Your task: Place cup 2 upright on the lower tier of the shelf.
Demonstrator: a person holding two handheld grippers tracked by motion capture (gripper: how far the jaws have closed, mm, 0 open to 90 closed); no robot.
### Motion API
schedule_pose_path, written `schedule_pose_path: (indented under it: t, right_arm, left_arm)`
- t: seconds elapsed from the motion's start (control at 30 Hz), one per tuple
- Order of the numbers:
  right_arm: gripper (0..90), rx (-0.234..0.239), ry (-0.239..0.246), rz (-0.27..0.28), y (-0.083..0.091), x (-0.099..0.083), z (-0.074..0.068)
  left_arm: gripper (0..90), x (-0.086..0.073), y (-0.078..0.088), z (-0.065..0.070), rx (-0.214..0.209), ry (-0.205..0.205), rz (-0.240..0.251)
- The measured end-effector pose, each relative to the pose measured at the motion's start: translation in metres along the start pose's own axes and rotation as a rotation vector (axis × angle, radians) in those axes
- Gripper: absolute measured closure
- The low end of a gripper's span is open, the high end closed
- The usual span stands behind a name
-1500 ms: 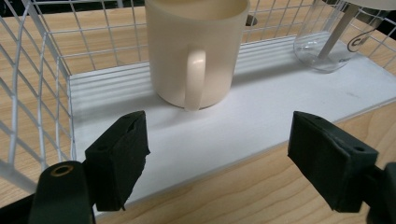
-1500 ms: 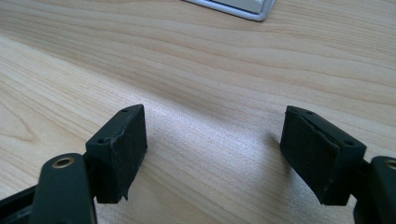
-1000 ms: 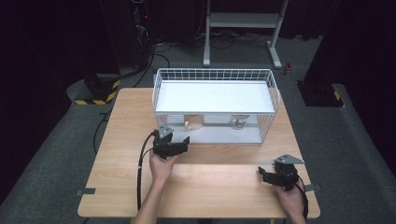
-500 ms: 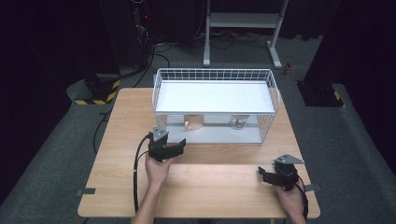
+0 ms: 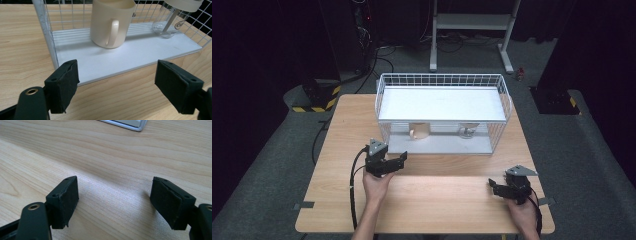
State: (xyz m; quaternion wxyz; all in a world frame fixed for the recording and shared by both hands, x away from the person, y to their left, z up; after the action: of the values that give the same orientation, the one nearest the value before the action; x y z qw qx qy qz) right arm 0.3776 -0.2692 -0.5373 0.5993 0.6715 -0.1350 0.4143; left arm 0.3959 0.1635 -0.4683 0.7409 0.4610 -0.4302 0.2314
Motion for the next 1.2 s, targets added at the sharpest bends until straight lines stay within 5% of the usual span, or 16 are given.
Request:
schedule_pose_path:
  t: [1.2]
  right_arm:
    - [22.8,0.000,-0.002,-0.001,0.000,0.000,0.000]
  left_arm:
    - [19.8,-0.020,0.032,-0.011,0.052,-0.027,-0.017]
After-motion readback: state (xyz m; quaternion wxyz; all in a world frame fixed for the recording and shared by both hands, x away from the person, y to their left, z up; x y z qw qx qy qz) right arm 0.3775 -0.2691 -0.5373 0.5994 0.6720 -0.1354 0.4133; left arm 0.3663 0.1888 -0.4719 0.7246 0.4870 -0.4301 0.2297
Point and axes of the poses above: each handheld gripper's, and its own axes: y roughly backward along the jaws, x roughly out of its top, z roughly to its right, the point moved 2 cm from there along -y, roughly forward along the jaws, and after that the axes turned 4 degrees about -x, right-handed, at the moved point
